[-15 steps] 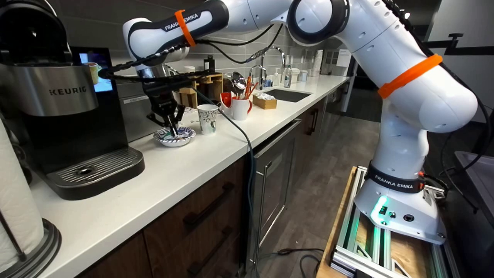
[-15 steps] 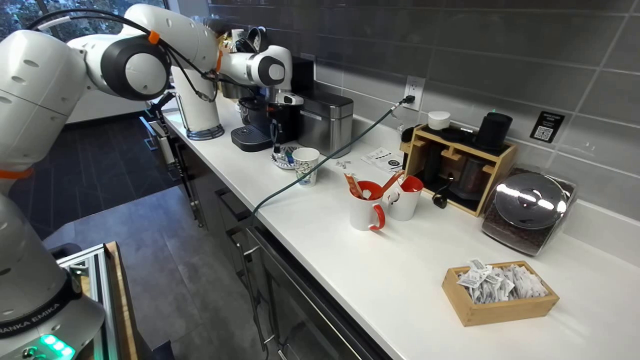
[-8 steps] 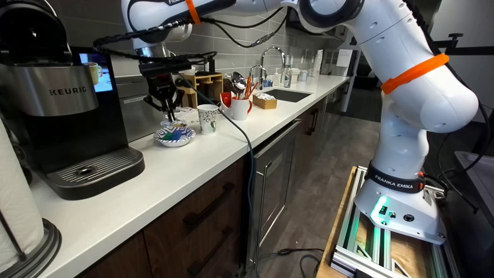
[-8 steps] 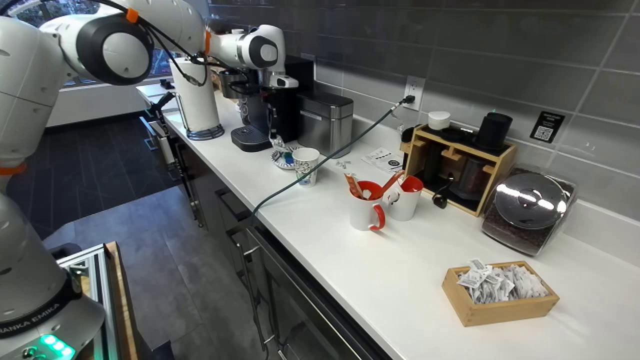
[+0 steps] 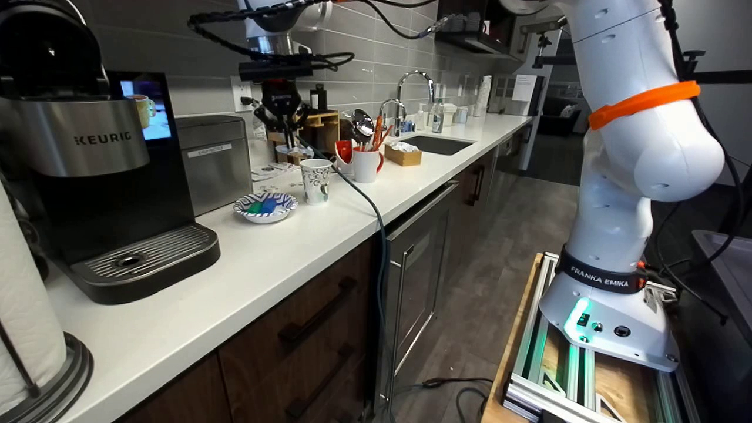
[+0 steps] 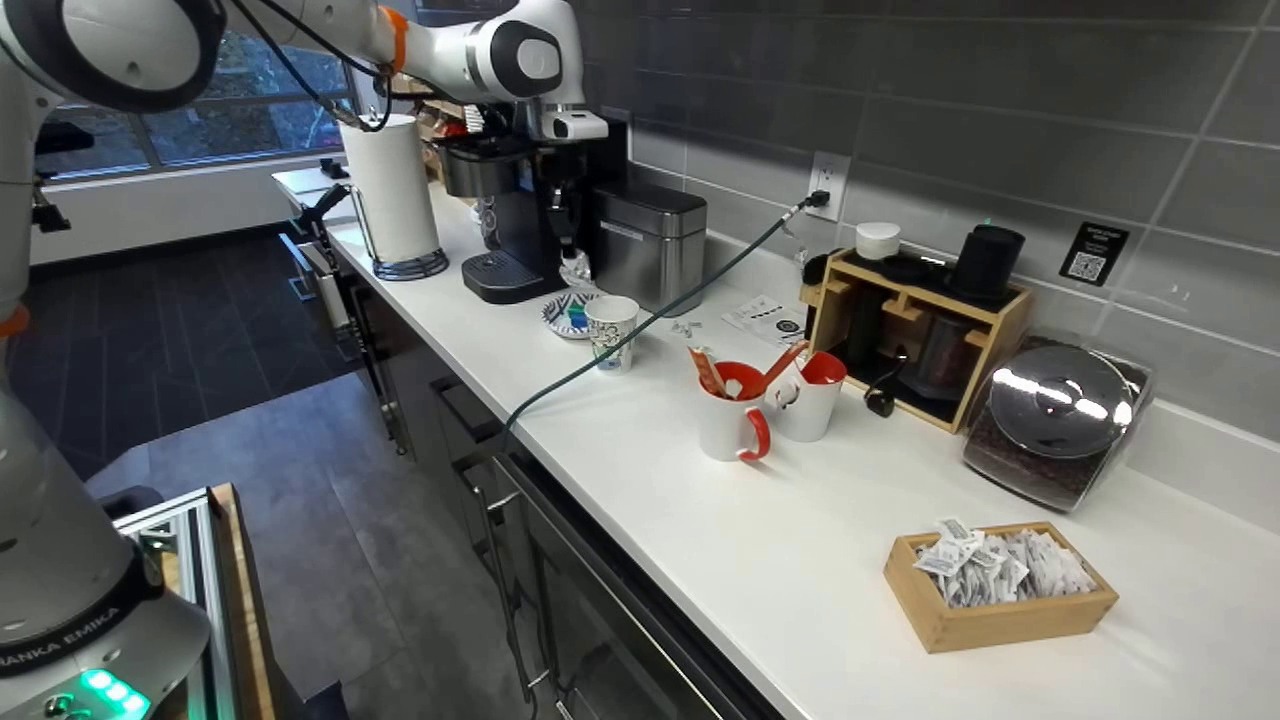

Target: Remove the coffee cup from the top of the silver bin and place it on the counter then put one sachet from the bowl in the coffee cup.

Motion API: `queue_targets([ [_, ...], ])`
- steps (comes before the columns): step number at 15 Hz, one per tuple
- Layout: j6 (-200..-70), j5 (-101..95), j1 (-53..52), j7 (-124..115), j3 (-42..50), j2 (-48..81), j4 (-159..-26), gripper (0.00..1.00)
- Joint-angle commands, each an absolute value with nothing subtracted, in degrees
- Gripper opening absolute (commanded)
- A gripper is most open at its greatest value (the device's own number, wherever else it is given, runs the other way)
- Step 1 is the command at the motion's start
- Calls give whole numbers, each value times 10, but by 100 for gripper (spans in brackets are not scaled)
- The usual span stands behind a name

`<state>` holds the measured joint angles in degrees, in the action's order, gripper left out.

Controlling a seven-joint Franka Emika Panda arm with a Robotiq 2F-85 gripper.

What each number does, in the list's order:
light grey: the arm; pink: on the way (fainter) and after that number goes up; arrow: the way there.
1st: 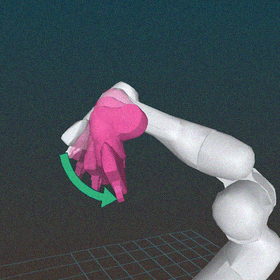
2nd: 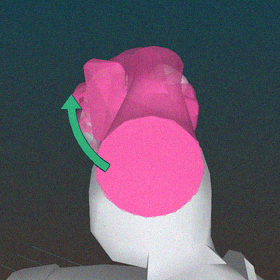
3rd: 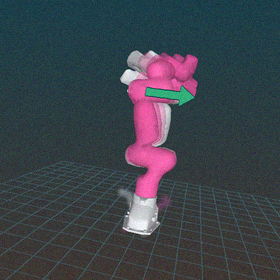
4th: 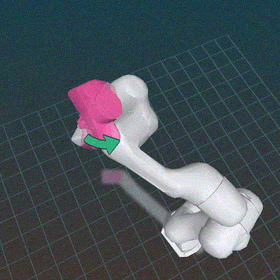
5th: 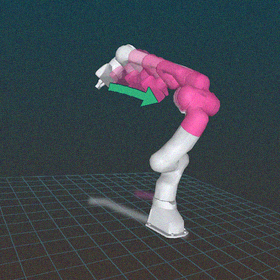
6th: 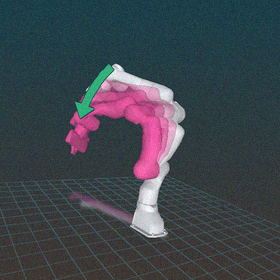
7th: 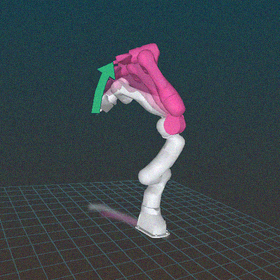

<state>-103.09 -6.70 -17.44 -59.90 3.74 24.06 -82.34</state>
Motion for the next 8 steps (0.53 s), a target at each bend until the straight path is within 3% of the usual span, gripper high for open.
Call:
queue_targets([
  [1, -1062, -84, -154, -680, 33, 187, -902, 1],
  [8, -1098, -103, -128, -755, 27, 160, -959, 1],
])
